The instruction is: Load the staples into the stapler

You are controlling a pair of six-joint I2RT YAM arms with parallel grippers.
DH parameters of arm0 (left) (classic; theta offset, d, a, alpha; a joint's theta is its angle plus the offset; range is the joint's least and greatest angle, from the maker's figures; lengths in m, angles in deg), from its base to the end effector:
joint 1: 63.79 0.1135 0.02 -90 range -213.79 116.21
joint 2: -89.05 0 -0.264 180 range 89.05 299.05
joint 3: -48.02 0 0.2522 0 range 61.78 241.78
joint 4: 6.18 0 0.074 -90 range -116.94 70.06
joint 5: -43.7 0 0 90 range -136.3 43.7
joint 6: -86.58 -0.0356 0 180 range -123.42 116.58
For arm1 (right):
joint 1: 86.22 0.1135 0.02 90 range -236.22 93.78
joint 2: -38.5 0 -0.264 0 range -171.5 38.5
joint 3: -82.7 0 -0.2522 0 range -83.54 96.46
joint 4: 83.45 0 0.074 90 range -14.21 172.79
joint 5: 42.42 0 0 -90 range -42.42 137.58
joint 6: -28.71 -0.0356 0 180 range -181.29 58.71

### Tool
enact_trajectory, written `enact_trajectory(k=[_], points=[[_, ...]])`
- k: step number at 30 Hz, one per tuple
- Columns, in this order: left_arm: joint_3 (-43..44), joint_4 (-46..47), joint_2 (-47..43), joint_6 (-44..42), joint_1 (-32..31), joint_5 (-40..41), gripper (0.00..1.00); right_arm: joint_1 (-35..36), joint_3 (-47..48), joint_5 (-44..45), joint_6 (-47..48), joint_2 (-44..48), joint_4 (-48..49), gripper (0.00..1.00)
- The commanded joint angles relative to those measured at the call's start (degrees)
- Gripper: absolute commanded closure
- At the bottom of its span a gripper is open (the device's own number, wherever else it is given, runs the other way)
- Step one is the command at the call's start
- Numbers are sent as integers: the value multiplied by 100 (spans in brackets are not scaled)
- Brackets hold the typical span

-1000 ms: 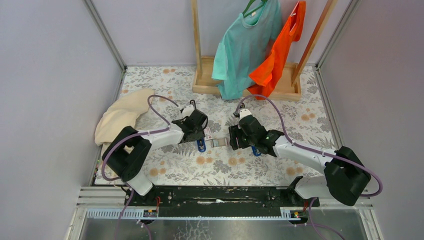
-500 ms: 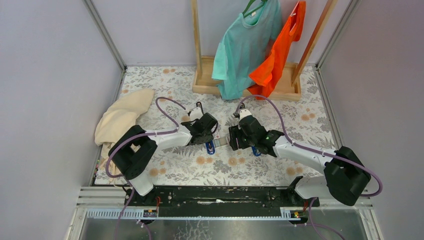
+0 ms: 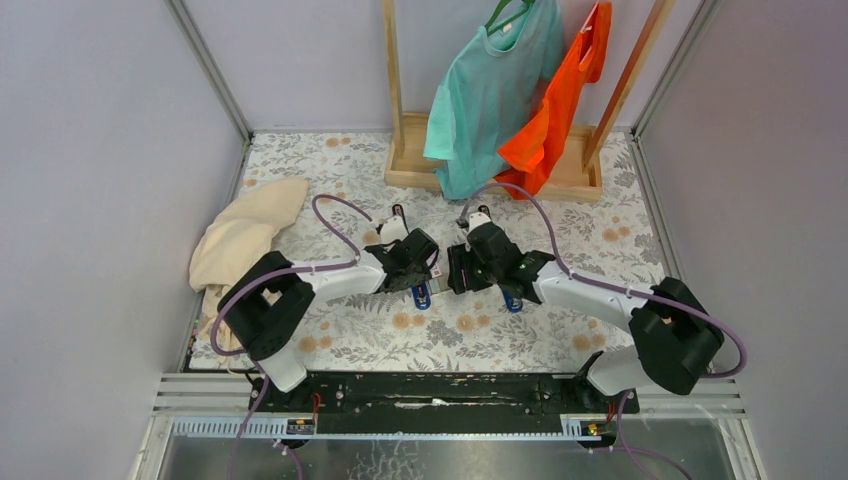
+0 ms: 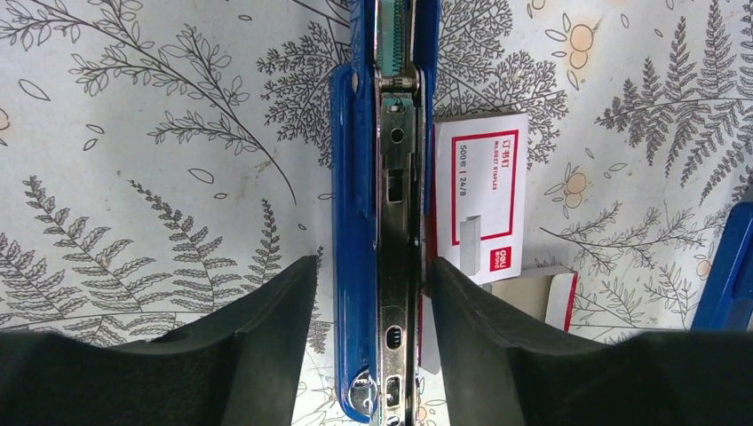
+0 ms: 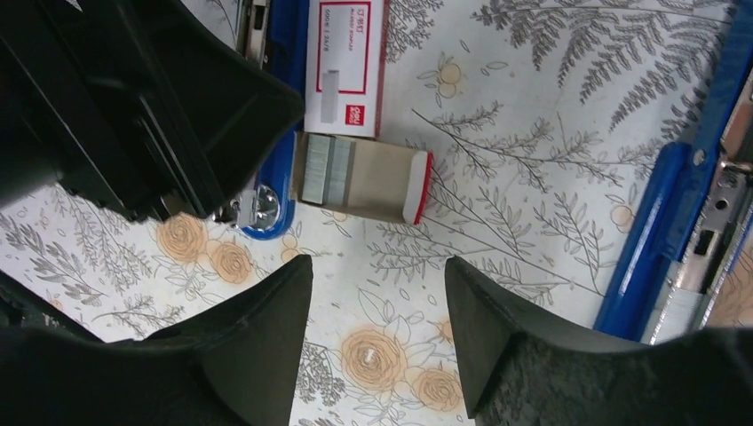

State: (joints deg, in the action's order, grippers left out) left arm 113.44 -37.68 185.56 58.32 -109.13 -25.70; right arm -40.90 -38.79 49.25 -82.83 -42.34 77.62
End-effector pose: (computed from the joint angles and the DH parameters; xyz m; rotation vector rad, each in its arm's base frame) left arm 0.2305 -0.2155 0.1503 -0.4784 2.5228 -0.2261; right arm 0.2072 0.2081 0.2060 -0.4705 2.3100 0.5596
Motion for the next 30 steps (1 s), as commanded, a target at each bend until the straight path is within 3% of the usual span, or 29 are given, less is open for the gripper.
enact_trajectory(k=[1,14,20,30], points=[[-378,-1302,212,-172,-19,108,39,62,421,-193,-101,-273,296,37],[-536,-1215,-337,-434,113,63,35,115,861,180,-125,-964,69,37],[-572,-1143,-983,-522,124,-163,26,148,963,381,-101,-1118,-36,32],[-1060,-219,-1008,-385,374,-1420,23,183,1072,464,-61,-1346,-111,25]])
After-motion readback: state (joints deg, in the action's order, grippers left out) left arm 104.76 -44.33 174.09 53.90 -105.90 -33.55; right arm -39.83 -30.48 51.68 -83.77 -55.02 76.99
